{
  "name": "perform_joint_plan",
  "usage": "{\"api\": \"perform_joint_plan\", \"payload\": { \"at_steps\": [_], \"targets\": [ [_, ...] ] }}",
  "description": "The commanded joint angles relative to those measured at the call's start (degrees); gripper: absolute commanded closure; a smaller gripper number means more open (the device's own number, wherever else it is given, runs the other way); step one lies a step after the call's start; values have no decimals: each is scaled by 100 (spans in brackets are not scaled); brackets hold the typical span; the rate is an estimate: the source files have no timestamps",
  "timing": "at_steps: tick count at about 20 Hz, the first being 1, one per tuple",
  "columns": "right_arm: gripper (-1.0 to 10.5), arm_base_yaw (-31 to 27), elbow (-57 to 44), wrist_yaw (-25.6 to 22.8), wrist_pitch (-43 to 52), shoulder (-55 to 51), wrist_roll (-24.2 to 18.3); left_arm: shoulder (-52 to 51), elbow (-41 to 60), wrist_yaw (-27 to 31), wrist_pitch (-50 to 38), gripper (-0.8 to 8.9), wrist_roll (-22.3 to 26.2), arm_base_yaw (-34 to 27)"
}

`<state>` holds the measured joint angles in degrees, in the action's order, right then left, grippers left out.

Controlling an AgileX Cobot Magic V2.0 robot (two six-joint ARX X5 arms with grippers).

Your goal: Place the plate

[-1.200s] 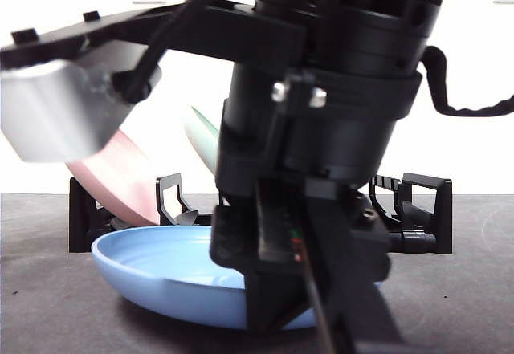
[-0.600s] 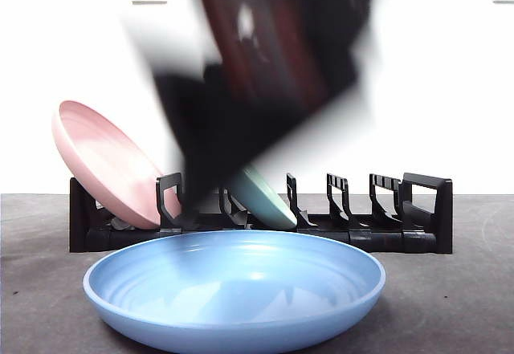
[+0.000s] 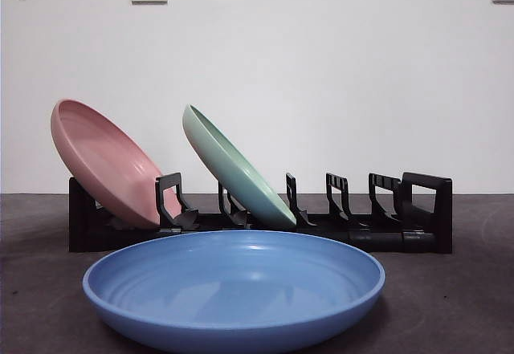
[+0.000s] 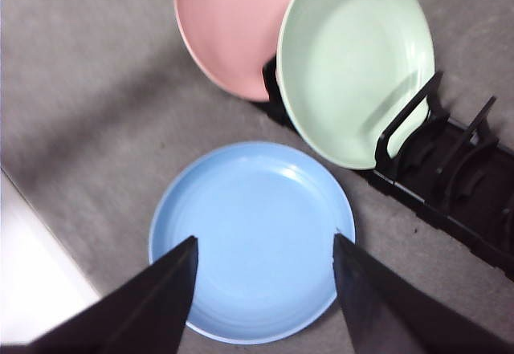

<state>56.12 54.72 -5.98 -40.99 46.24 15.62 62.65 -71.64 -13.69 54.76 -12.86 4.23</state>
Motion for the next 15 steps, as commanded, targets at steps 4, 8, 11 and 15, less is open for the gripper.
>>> {"api": "perform_joint_plan", "payload": {
  "at_steps": [4, 8, 11, 15],
  "targets": [
    [681, 37, 79, -2, -31, -260, 461, 1552, -907, 83, -308, 481, 20, 374],
    [681, 37, 79, -4, -208, -251, 501, 2221, -1019, 542, -669, 481, 125, 481],
    [681, 37, 79, -4, -208, -254, 503, 2511, -1021, 684, -763, 481, 179, 479],
    [681, 37, 79, -9, -203, -254, 501, 2776, -1021, 684, -894, 482, 216, 479]
  ]
}}
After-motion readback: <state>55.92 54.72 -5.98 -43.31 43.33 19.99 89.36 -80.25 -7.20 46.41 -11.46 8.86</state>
